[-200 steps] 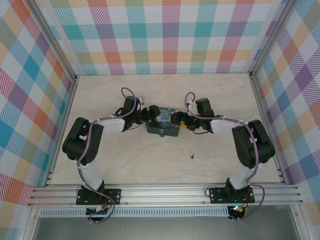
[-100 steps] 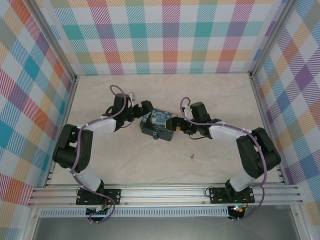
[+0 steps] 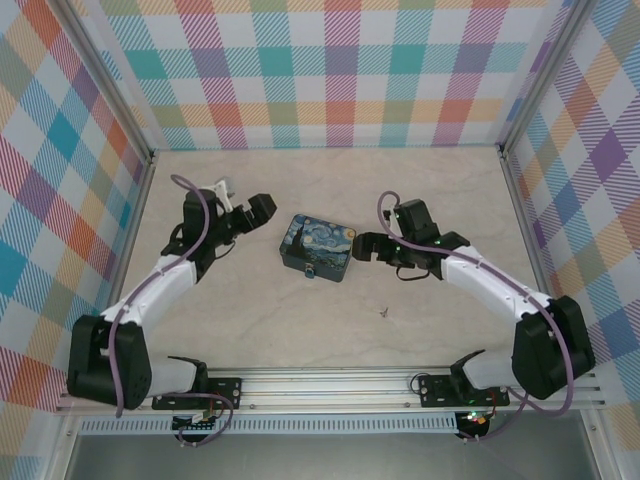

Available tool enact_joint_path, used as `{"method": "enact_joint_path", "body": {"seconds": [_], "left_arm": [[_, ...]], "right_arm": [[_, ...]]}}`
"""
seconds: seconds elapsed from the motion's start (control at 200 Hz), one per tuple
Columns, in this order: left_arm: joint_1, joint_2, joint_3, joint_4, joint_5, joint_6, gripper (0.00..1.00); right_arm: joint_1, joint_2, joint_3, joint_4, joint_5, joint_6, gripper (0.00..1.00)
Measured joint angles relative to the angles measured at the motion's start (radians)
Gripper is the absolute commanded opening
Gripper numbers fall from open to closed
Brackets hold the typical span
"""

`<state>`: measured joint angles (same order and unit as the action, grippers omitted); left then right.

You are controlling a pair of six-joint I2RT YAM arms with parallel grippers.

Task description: Unlock a padlock with a key

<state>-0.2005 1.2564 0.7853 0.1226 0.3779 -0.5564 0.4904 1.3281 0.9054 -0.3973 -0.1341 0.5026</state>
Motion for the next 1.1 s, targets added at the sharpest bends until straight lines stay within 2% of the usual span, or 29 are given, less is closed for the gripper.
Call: {"method": "enact_joint_path", "body": {"seconds": [0.22, 0.36, 0.555, 0.78, 1.1], "left_arm": [[0.0, -0.235, -0.177, -0.074, 0.04, -0.011, 1.0], [0.0, -0.322, -0.254, -0.075, 0.059, -0.04, 1.0], [0.0, -0.322, -0.294, -0.075, 0.075, -0.057, 1.0], [0.0, -0.284, -0.294, -0.062, 0.085, -0.061, 1.0], [0.0, -0.282, -0.294, -0.041, 0.085, -0.061, 1.0]], "right_arm": [[0.0, -0.051, -0.022, -0.145, 0.013, 0.05, 0.9], [0.01, -0.061, -0.058, -0.211, 0.019, 0.094, 0.87], [0.049, -0.052, -0.102, -0.264, 0.022, 0.153, 0.78], [0.107, 0.037, -0.108, -0.278, 0.038, 0.201, 0.65], [0.12, 0.119, -0.109, -0.278, 0.115, 0.235, 0.53]]}}
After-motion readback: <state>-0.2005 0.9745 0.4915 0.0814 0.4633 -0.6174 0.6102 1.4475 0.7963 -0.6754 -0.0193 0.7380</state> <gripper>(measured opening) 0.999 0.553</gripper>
